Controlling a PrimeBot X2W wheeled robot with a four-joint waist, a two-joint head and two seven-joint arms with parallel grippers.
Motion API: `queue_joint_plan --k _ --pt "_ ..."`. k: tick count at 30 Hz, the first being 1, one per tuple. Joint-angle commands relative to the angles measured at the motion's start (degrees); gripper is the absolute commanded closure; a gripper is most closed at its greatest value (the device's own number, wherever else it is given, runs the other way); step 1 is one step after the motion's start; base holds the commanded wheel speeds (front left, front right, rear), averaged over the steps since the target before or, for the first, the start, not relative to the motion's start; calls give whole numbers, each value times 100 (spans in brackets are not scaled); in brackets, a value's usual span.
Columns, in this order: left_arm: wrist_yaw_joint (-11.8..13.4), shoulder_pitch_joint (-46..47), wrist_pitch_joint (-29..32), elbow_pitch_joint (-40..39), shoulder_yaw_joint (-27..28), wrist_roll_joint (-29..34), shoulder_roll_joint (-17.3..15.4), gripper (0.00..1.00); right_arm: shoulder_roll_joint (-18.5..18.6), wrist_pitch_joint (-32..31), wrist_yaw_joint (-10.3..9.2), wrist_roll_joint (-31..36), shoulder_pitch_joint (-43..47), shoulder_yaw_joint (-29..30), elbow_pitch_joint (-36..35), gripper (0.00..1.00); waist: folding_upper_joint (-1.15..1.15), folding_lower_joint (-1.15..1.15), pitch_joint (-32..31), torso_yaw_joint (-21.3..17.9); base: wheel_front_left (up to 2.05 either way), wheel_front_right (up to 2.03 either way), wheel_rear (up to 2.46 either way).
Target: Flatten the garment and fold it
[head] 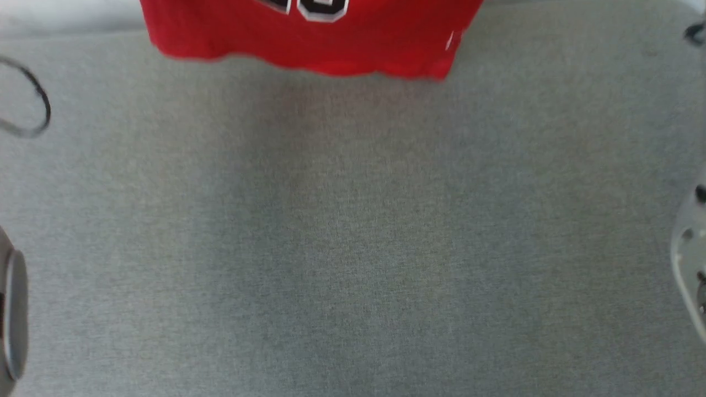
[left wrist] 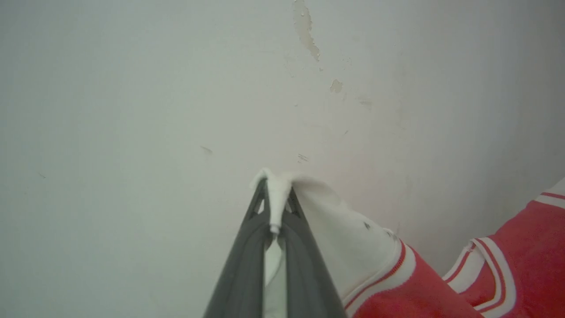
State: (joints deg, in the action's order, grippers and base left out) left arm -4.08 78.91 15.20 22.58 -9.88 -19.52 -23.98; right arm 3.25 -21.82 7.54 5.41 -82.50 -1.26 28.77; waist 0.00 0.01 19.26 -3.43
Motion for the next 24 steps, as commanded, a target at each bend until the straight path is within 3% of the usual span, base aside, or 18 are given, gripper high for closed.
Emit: queue_joint_plan --k 1,7,17,24 --pt "-50 160 -89 56 -15 62 -16 100 -22 56 -5 97 -137 26 44 100 0 -1 645 1 0 0 0" --pt "-45 877 -771 385 84 73 36 100 -30 432 -5 600 -878 213 457 100 0 -1 1266 55 0 0 0" --pt "-103 1408 -1801 883 176 -70 215 100 70 1259 -5 1286 -1730 458 1030 100 0 -1 1742 137 0 0 0" --pt "-167 1559 -2352 1133 273 -209 174 100 262 2040 -5 1716 -2080 315 1230 100 0 -1 2006 199 0 0 0"
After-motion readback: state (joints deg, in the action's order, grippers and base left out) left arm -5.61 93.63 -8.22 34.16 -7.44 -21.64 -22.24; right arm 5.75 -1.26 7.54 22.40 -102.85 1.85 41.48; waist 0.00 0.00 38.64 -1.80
